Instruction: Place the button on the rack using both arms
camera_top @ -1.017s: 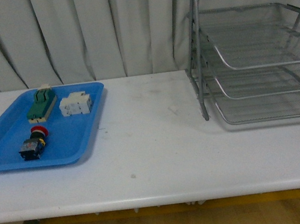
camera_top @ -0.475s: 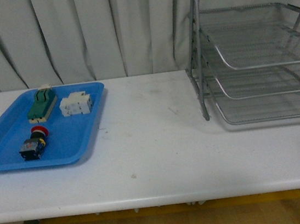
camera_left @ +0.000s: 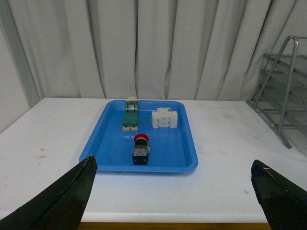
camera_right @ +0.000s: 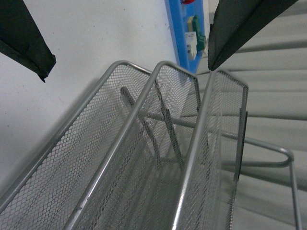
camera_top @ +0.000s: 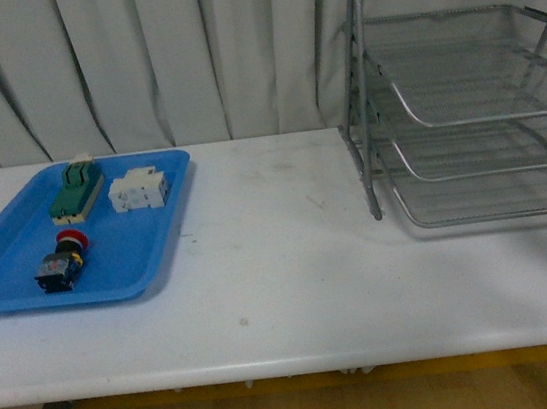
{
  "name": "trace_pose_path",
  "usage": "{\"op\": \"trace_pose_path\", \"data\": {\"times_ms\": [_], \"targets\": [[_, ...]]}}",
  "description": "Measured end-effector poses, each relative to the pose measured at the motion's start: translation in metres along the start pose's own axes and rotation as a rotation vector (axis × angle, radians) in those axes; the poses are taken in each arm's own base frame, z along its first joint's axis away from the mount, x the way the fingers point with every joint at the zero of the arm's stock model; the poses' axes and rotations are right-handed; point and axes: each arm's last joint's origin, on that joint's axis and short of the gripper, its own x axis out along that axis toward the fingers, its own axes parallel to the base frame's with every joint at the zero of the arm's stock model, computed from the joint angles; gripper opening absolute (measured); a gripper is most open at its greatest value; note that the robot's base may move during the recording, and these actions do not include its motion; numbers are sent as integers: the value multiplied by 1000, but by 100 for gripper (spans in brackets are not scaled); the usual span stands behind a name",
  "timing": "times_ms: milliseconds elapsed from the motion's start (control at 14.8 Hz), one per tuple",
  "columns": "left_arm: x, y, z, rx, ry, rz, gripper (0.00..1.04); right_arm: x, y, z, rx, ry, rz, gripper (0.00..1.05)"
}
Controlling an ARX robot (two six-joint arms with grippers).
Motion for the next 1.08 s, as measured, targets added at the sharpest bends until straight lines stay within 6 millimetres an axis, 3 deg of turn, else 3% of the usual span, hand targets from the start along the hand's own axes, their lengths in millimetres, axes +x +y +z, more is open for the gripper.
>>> {"op": "trace_pose_path", "data": {"times_ms": [203,339,542,746,1085], "targets": [[0,0,0,0,0,0,98,29,2,3,47,-9,-32,98],[0,0,0,0,0,0,98,65,-4,11,94,-24,-87,98],[0,0,0,0,0,0,98,85,-10,14,98,-41,-106,98],[0,0,0,0,0,0,98,101,-16,11,98,-56,-117,63],[0,0,0,0,0,0,98,96,-16,6,106,-72,-55,22]]}}
